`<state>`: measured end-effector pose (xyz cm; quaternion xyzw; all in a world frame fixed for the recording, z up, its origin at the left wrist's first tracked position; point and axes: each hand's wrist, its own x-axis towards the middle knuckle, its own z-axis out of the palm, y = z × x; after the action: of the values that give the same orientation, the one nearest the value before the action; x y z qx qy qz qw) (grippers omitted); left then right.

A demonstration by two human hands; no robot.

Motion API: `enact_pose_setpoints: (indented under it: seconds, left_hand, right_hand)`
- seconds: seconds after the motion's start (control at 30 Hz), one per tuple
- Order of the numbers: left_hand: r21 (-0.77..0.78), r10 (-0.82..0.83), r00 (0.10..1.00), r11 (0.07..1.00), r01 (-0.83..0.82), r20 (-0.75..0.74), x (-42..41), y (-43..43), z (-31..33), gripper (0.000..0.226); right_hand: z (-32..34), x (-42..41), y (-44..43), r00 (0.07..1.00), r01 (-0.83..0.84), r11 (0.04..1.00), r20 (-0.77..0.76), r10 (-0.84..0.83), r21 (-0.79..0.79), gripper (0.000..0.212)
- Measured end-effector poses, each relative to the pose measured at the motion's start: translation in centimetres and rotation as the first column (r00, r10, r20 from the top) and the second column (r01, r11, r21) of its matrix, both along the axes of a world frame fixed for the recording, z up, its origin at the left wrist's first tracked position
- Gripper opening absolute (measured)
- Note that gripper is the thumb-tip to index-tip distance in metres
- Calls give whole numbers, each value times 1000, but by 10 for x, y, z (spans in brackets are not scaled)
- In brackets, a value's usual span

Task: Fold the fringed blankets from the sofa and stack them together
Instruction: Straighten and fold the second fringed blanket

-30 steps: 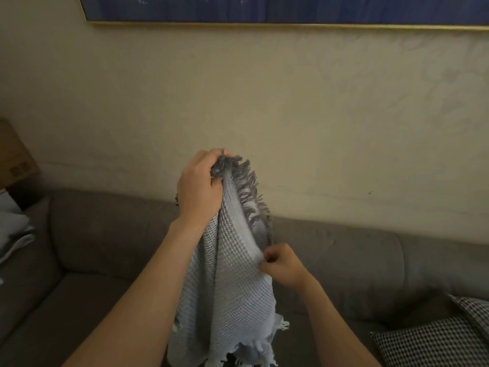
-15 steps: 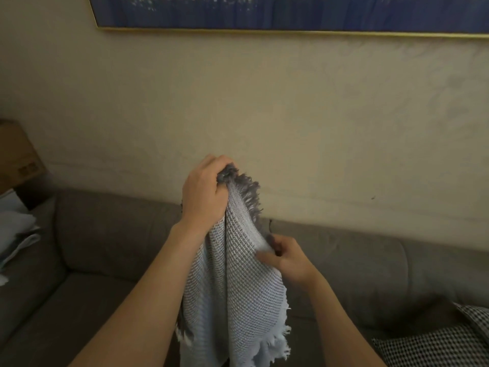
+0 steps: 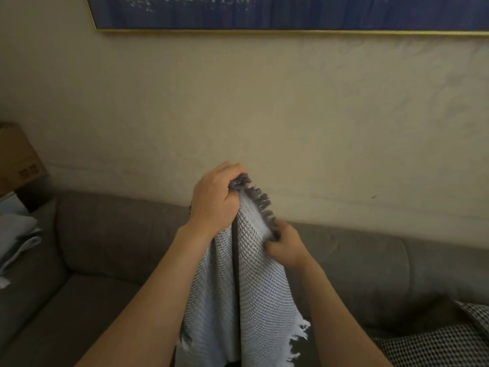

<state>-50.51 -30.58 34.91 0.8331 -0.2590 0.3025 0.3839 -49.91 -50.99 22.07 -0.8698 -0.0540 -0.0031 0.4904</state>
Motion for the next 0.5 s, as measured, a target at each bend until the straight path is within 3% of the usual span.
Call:
enact_pose_setpoints:
  seconds: [0.13,0.2,0.27,0.4,0.5]
  left_hand:
    - [-29,-60,998,998,61,33,-5,-4,4,36]
    - [-62,-48,998,997,51,45,-6,-1,6,35]
    - [-86,-8,999,996,12,43,-4,5,5,24]
    - [-83,120,992,990,-117,29,2,12,0,22]
    - [-90,157,988,984,-155,13,3,10,-4,21]
  right_hand:
    - [12,2,16,997,-81,995,-10,80,-65,18]
    - [13,5,18,998,-53,996,11,54,-72,37]
    - [12,6,16,999,-14,996,43,17,-88,35]
    - [9,4,10,996,-29,996,79,36,-87,25]
    - [3,4,8,996,-76,995,51,80,-68,35]
